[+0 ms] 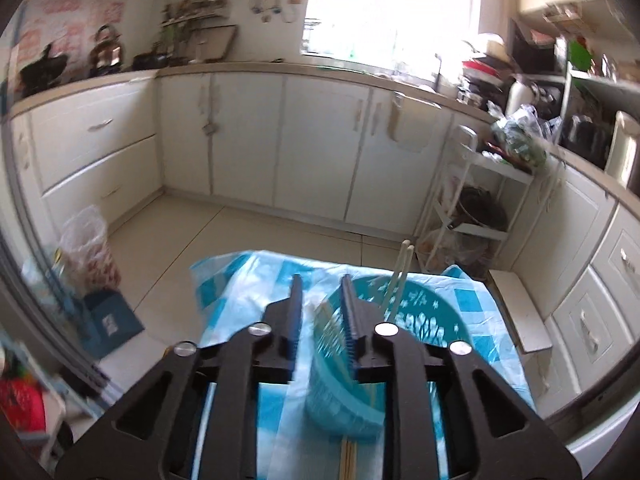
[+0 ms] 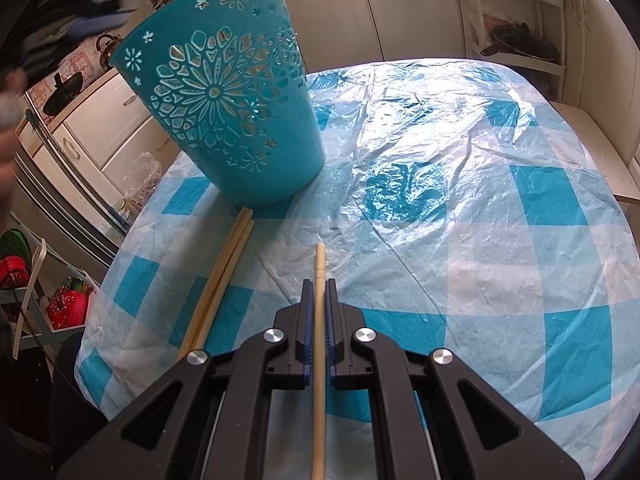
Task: Organize utensils
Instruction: 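Lift the held chopstick with the right tool over the basket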
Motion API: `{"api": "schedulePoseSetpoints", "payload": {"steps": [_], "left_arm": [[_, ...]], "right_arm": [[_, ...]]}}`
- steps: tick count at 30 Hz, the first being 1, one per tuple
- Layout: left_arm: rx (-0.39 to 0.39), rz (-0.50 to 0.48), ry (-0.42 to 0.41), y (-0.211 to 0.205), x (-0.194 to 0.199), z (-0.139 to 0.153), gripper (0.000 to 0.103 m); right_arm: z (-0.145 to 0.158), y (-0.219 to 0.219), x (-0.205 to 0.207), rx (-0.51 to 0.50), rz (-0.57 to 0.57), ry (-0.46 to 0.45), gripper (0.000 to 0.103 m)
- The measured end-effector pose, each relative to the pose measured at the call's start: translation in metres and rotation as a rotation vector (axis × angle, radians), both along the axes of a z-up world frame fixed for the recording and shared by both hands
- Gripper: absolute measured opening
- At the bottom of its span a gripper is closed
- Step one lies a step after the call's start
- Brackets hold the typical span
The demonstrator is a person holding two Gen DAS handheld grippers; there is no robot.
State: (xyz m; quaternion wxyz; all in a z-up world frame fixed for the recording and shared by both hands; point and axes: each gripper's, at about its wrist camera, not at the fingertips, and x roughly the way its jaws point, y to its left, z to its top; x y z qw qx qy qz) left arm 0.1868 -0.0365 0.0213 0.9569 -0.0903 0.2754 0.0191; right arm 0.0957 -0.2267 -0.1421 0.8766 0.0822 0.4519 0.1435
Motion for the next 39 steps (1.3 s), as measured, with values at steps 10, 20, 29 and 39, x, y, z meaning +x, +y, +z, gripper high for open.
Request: {"api": "schedulePoseSetpoints", "payload": {"steps": [10,20,29,39], "left_arm": [[-0.102,0.003,0.133,0.026,-0.128,-0.06,0.047],[-0.091,-0.18,0.172,0.005,-0.197,-0.075,0.051],[-0.118,-0.194,0.162,0.009,-0.209,-0.066,0.053],[-0.137,-0.174,0.207,0.018,-0.205,-0.076,0.054]], "right_arm": [[0.0,0.016,-0.006,-0.104,-0.002,-0.048,0.006],[0.004,0.032,-0.001,-0.226,0.007,-0.029,0.006],[0.004,0.042,0.006,-0.312,0.025,-0.037,0.006],[0.003,0.009,0.007,-0.057,-0.055,0.033,0.006]]}}
